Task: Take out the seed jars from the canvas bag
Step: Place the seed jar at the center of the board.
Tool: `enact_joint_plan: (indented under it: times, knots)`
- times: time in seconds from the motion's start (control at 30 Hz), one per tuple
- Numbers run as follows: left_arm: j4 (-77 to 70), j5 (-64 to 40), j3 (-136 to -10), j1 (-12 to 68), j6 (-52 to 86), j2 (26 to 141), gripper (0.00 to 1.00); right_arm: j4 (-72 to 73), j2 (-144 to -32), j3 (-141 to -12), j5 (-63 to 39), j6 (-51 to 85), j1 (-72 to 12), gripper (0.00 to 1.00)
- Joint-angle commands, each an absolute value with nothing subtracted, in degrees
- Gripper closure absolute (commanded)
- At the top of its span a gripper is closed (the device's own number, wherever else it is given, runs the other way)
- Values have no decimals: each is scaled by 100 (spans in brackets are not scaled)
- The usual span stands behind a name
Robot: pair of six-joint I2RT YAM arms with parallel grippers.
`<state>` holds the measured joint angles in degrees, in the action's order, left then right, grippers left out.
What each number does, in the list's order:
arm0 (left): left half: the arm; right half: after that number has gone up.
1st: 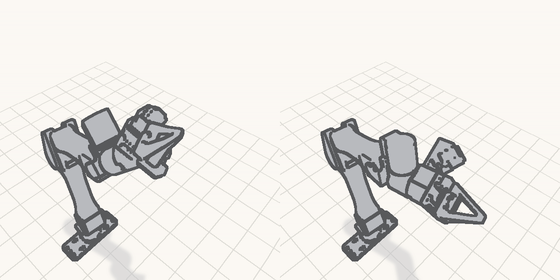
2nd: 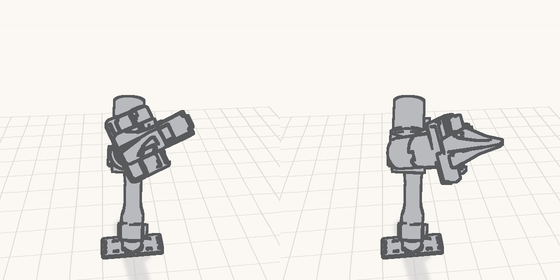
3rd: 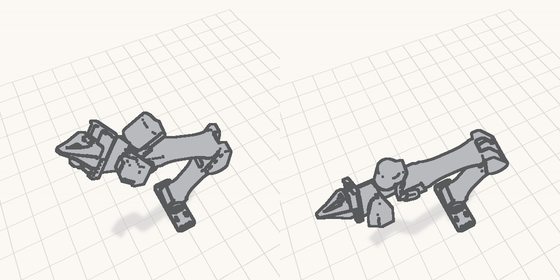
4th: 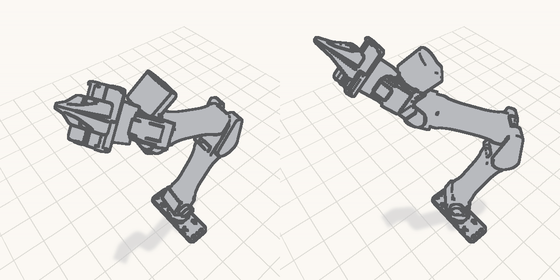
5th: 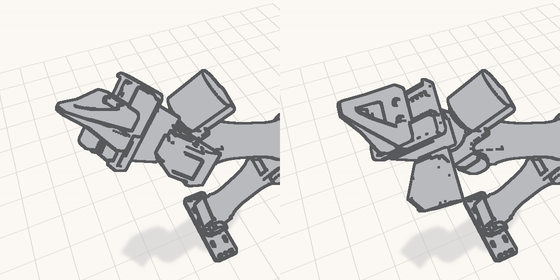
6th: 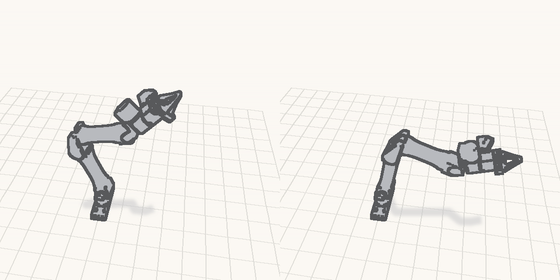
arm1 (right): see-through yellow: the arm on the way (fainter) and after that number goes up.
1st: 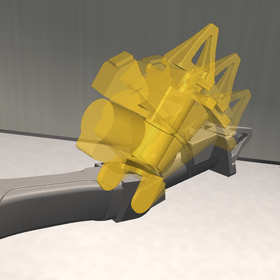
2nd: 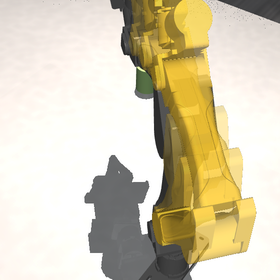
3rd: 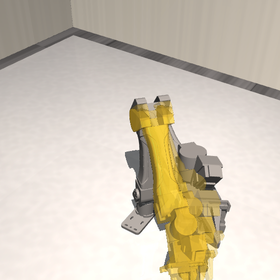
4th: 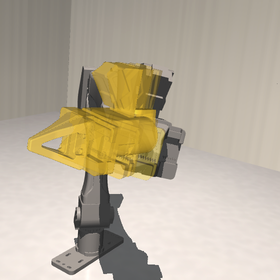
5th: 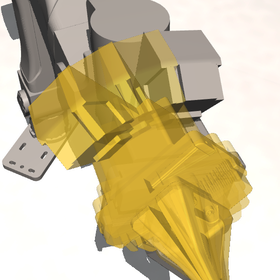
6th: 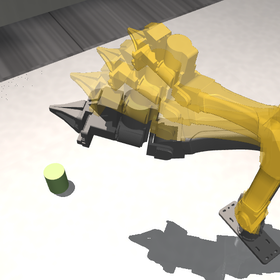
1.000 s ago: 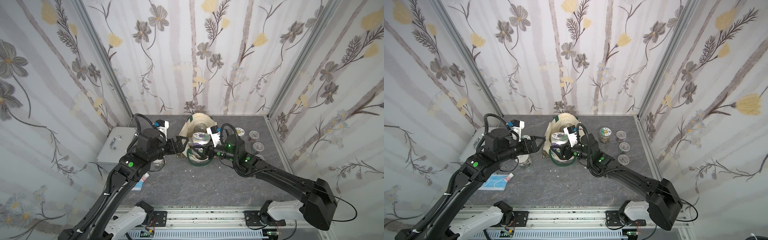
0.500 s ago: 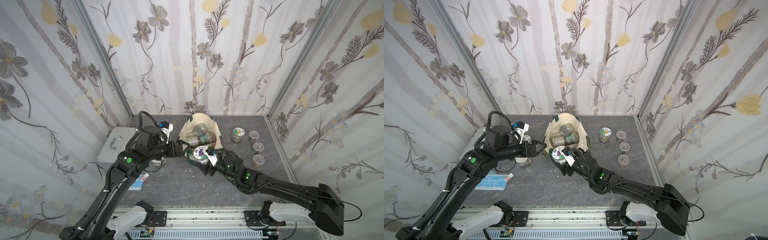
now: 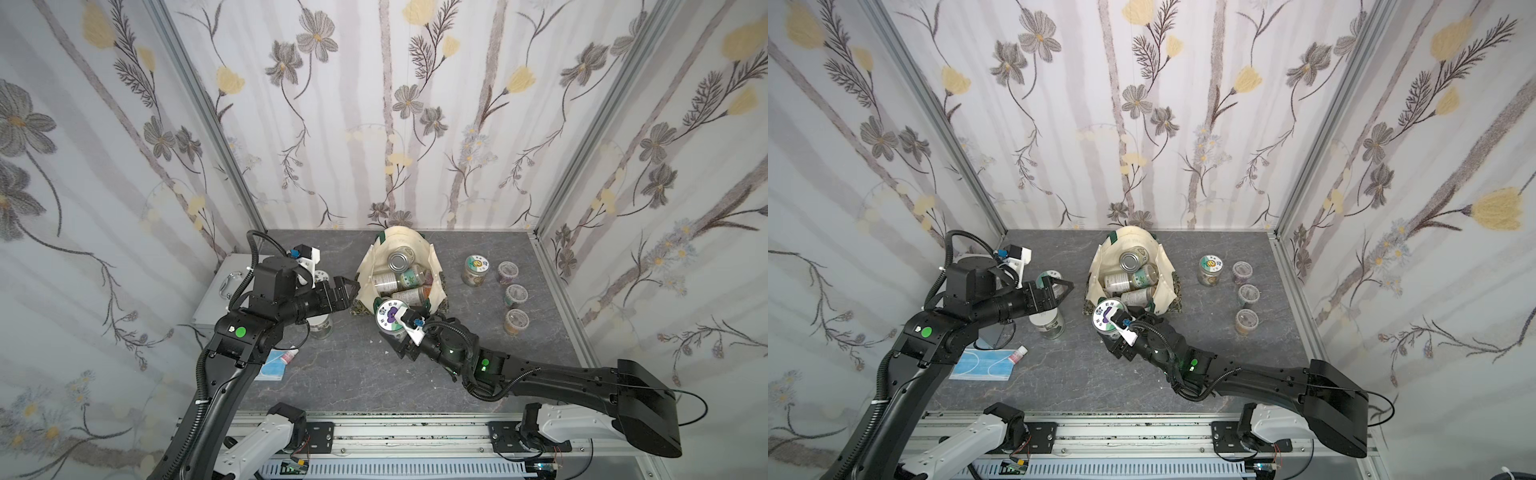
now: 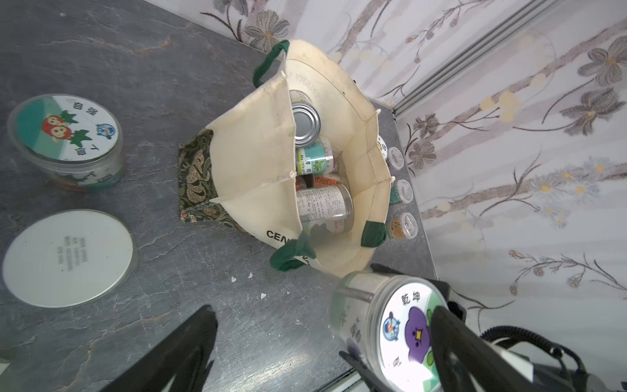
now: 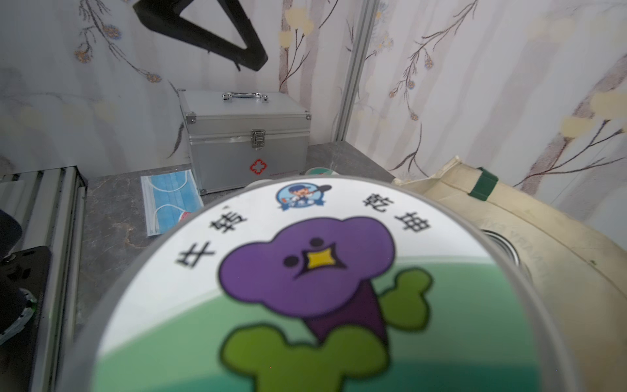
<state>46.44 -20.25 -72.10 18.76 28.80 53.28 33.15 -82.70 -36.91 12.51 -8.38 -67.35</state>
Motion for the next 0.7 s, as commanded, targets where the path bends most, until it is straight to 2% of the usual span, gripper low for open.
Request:
enact_joint_plan:
  times: [0.0,0.23,0.67]
  knots:
    - [4819,-1758,-7262,1703,3157,5276,0,4024,-8713,-3785,1192,-505,-6972,19]
    - [4812,-1861,-7190,1465,3318,5195,0,4511,-10281,-4587,879,-138,-7387,20]
    - [4469,-1924,-7061,1394,3583,5214,0,4819,-12488,-6214,405,200,-7389,19]
